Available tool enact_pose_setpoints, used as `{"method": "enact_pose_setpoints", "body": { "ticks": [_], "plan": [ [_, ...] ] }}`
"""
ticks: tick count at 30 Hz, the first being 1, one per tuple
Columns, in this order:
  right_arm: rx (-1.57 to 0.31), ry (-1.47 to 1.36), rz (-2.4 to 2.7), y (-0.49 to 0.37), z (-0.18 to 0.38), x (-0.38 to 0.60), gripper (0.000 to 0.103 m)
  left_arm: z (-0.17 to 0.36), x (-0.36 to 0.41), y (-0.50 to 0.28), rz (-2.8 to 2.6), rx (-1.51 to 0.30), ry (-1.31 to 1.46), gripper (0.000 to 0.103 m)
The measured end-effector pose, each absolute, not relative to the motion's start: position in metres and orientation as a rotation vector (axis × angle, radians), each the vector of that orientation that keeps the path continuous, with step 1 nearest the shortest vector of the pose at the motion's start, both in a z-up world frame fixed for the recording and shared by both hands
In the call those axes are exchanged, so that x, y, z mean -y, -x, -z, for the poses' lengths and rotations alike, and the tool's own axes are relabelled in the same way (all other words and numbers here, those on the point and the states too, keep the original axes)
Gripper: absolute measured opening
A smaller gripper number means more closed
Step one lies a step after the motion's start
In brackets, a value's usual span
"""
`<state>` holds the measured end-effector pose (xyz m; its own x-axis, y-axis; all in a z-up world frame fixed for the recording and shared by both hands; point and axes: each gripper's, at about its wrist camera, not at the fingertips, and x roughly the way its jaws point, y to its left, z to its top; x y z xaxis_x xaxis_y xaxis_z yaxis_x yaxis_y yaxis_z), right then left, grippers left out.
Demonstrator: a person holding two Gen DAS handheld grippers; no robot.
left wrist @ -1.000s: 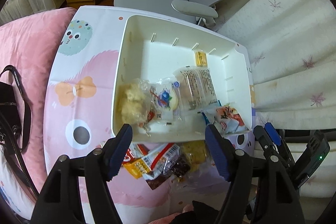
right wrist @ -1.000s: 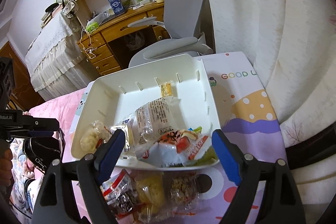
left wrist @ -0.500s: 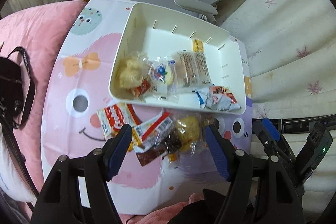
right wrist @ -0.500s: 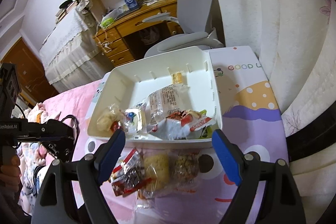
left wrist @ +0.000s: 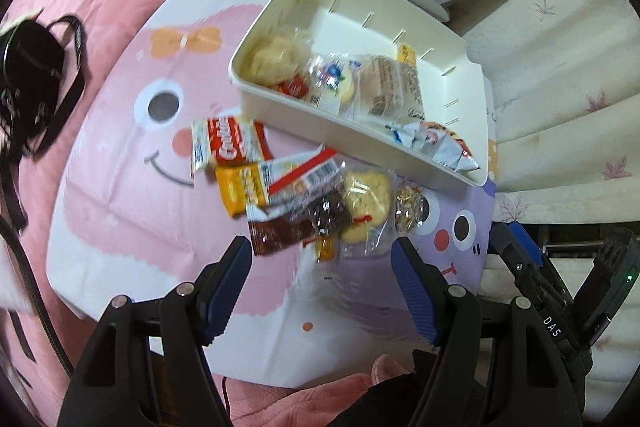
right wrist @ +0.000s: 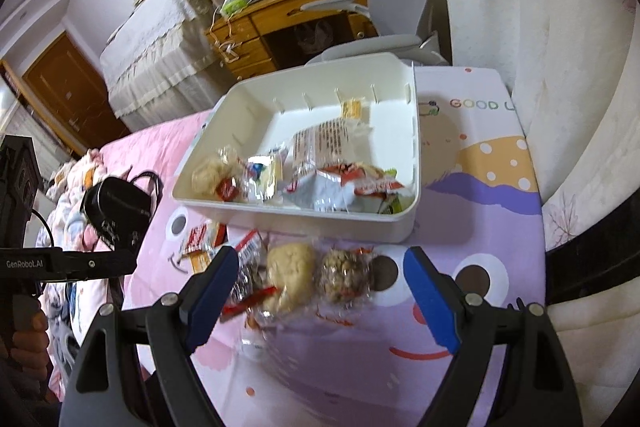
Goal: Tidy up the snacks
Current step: 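Withdraw both tools from the tray toward the remaining snacks, then grasp the barcode chocolate snack pack with left tool while right tool grasps clear nut bag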
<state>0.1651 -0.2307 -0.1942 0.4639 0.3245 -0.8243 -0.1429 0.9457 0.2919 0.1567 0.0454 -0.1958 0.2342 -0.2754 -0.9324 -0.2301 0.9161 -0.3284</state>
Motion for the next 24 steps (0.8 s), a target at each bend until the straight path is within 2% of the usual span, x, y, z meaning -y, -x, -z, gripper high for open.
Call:
{"method": "enact_pose_setpoints", "body": {
  "ticks": [5,15,24],
  "plan": [
    [-1.101,-0.165,-0.312,-0.162,0.207,0.236,0.085,0.214,-0.039,-0.14,0.006,-1.378,0.513,0.075],
    [-1.217,-0.123,-0.321,-0.162,0.238,0.238,0.085,0.248,-0.031,-0.127,-0.106,-1.431,0.622,0.075],
    [-1.307,-0.063,-0.328,-0.161,0.272,0.234,0.085,0.274,-0.027,-0.131,-0.228,-1.375,0.719,0.075]
  ]
}}
